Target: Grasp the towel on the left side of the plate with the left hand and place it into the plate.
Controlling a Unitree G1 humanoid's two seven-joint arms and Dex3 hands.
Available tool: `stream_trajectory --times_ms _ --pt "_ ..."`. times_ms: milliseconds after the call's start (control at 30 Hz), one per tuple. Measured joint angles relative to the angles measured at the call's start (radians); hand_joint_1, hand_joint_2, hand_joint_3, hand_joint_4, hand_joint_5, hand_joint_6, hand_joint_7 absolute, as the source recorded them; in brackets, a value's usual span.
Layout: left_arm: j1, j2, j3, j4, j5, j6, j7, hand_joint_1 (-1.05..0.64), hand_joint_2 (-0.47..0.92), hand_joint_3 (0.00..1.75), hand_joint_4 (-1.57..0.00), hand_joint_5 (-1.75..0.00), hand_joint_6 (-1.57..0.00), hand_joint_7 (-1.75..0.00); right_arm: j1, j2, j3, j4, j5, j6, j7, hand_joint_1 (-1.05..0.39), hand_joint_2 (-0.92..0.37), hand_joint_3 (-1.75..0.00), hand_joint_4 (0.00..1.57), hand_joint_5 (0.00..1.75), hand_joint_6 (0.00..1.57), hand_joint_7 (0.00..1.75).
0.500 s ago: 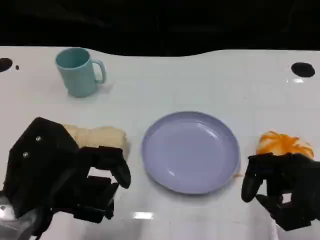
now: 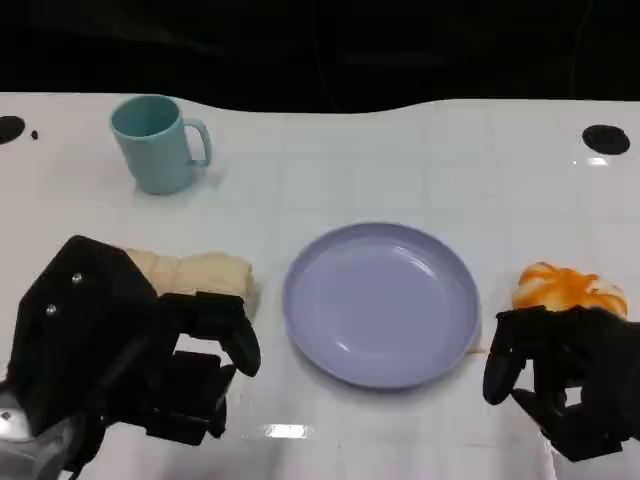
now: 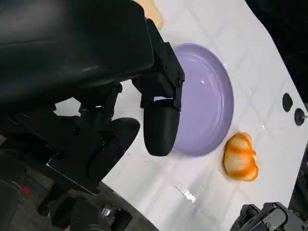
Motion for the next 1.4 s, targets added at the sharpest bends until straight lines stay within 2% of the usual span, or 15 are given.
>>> stream_trajectory --times_ms 667,767,900,1033,1100,1200,1300,1400 --pt "0.0 0.0 0.0 0.0 0.007 -0.007 -0.001 -0.03 0.46 1.37 -0.75 -1.75 -0.72 -1.57 0.0 0.0 0.002 0.01 -0.003 -0.015 0.0 0.0 -0.58 -1.06 0.71 1.74 0.69 1.42" --pt "0.001 -0.003 0.004 0.0 0.007 -0.019 0.0 -0.03 0.54 1.2 -0.71 -1.7 -0.71 -1.38 0.0 0.0 0.002 0.015 -0.003 -0.018 0.0 0.01 -0.58 -1.07 0.71 1.74 0.69 1.42" --pt "0.013 -0.046 0.04 0.0 -0.005 -0.019 0.028 -0.04 0.64 0.98 -0.59 -1.51 -0.66 -1.0 0.0 0.001 0.002 0.015 -0.003 -0.019 0.0 0.01 -0.58 -1.07 0.71 1.74 0.69 1.42" --pt "0.036 -0.072 0.05 0.003 0.011 -0.082 0.048 -0.12 0.68 0.86 -0.51 -1.29 -0.6 -0.78 -0.002 0.001 0.004 0.015 -0.006 -0.017 0.0 0.01 -0.58 -1.06 0.71 1.74 0.69 1.42" --pt "0.038 -0.072 0.051 0.017 0.03 -0.14 0.051 -0.13 0.73 0.74 -0.49 -1.17 -0.6 -0.67 -0.002 0.001 0.004 0.015 -0.006 -0.017 0.0 0.01 -0.58 -1.07 0.71 1.75 0.69 1.42" --pt "0.038 -0.066 0.05 0.03 0.066 -0.2 0.056 -0.2 0.89 0.37 -0.38 -0.91 -0.54 -0.36 -0.002 0.003 0.005 0.015 -0.005 -0.018 0.0 0.01 -0.58 -1.07 0.71 1.75 0.69 1.42" --pt "0.036 -0.048 0.044 0.061 0.116 -0.282 0.056 -0.29 0.92 0.21 -0.21 -0.75 -0.4 -0.19 -0.003 0.004 0.006 0.013 -0.005 -0.016 -0.001 0.0 -0.58 -1.06 0.7 1.75 0.68 1.43" --pt "0.023 0.002 0.031 0.105 0.21 -0.404 0.056 -0.37 0.92 0.12 -0.08 -0.68 -0.29 -0.09 -0.004 0.005 0.007 0.01 -0.005 -0.015 -0.001 0.0 -0.59 -1.05 0.7 1.75 0.68 1.44"
